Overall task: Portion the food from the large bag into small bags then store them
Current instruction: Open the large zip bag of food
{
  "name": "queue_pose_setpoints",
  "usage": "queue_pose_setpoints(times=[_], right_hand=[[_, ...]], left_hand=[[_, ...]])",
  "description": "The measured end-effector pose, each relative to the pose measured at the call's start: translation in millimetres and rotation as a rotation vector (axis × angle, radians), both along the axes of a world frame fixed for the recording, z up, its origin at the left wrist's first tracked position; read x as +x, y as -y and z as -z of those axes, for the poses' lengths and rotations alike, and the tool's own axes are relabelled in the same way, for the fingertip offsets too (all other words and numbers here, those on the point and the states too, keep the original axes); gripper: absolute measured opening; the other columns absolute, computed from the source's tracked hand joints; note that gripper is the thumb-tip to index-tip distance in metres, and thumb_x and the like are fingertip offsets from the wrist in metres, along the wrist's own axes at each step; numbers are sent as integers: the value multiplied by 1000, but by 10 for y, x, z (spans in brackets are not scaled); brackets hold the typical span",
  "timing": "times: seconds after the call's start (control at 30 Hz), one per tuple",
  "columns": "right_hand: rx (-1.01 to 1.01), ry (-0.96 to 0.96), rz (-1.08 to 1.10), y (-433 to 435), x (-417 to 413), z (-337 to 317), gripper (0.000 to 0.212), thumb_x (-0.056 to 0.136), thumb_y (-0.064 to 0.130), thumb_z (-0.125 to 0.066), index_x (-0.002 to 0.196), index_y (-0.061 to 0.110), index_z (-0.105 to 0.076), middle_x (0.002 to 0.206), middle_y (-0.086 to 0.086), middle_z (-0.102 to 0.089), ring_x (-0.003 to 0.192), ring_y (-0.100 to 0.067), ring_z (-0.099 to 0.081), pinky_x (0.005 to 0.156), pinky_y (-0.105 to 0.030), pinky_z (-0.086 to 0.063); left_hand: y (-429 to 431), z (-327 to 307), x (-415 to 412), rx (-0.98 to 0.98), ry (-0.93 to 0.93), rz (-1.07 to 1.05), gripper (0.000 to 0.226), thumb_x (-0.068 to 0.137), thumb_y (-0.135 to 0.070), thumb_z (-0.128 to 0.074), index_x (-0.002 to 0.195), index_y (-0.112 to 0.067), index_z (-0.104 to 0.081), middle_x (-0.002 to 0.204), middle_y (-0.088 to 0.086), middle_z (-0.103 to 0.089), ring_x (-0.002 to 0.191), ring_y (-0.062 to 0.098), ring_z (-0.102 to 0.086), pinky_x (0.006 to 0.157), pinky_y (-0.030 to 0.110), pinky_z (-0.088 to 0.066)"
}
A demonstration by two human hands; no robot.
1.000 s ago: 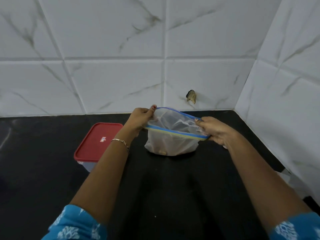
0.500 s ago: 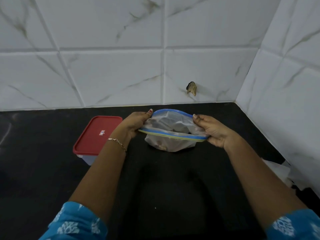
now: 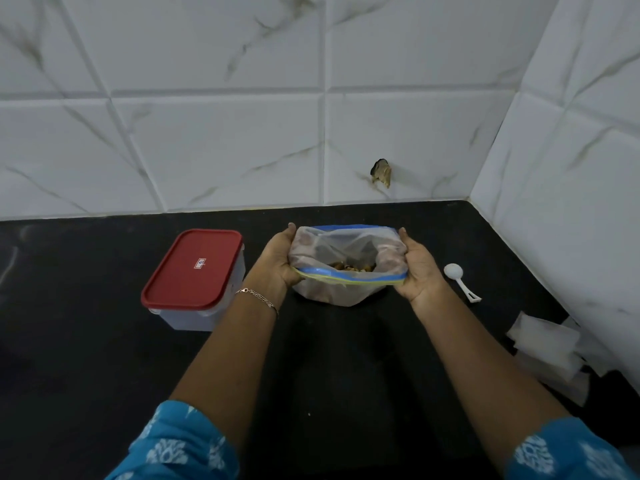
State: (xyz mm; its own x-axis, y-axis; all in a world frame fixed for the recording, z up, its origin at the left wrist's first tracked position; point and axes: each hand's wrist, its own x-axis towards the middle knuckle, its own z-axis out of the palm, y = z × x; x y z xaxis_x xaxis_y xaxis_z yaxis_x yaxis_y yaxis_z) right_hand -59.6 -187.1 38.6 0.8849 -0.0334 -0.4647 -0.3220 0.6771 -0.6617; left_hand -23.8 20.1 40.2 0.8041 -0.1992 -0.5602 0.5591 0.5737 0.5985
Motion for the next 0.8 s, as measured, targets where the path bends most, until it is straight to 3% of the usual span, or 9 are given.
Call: queue_pose_setpoints(times=[0.07,0.13,0.23,0.3,0.37,0.43,0.53,0.7,0.8], right_hand=[[60,52,31,14,-34,-1,18,96,27,-56,97,12,-66,85,-9,-71,67,-19,-72,55,-33,-57],[16,108,-9,63,-94,-18,21,96,28,-55,96,9,-66,84,-9,-73,73,-17,-72,66,-32,-58],[-158,118,-85,131,-223,16,34,93,36,-58,112,10,-67,107,-10,-72,97,-21,-68,86,-36,-53],[-372,60,-108,141,-336,59,33,89,44,-60,108,18,-66,96,-3,-69,81,-14,-62,71,-29,-47],[-466,4,-104,126,-443,105,26,87,46,-62,95,21,-64,74,2,-53,59,-9,-43,54,-24,-33],[-433,-18,-77,112,-524,131,21,88,39,-64,92,18,-61,66,3,-44,52,-8,-36,46,-21,-28],[-356,-35,-50,71,-609,96,19,90,25,-63,105,13,-63,80,-3,-55,61,-10,-49,53,-23,-41],[-43,-26,17,55,-646,-45,14,90,4,-57,103,5,-61,105,-14,-64,91,-19,-65,72,-28,-54],[163,-45,18,116,-648,-94,24,91,-2,-52,115,0,-57,111,-20,-67,102,-25,-67,79,-39,-57]], left_hand=[[8,27,-28,-56,62,-43,43,97,-43,-48,115,-6,-62,110,18,-67,100,34,-64,82,55,-53],[-36,35,-71,-81,154,-57,38,96,-36,-53,114,-4,-63,109,17,-67,105,32,-63,89,49,-54],[-104,0,-222,-106,305,-91,31,93,-28,-58,112,-4,-58,93,9,-64,91,22,-63,81,35,-57],[-113,5,-396,-29,345,-159,29,91,-28,-61,109,-5,-60,85,5,-66,81,18,-64,75,30,-56],[-75,52,-577,136,352,-269,35,88,-31,-66,112,-6,-61,92,6,-67,83,16,-66,71,26,-55],[-9,113,-736,294,295,-369,44,80,-36,-74,113,-8,-62,91,4,-67,80,13,-63,68,25,-51],[110,125,-874,326,188,-327,31,80,-37,-74,95,-11,-63,69,-1,-57,63,10,-52,61,23,-47],[228,55,-872,-7,144,-350,8,91,-17,-63,95,-11,-64,84,4,-67,73,14,-67,63,28,-56],[185,36,-843,-244,117,-379,14,97,-17,-52,94,-7,-62,79,8,-72,75,19,-70,73,36,-59]])
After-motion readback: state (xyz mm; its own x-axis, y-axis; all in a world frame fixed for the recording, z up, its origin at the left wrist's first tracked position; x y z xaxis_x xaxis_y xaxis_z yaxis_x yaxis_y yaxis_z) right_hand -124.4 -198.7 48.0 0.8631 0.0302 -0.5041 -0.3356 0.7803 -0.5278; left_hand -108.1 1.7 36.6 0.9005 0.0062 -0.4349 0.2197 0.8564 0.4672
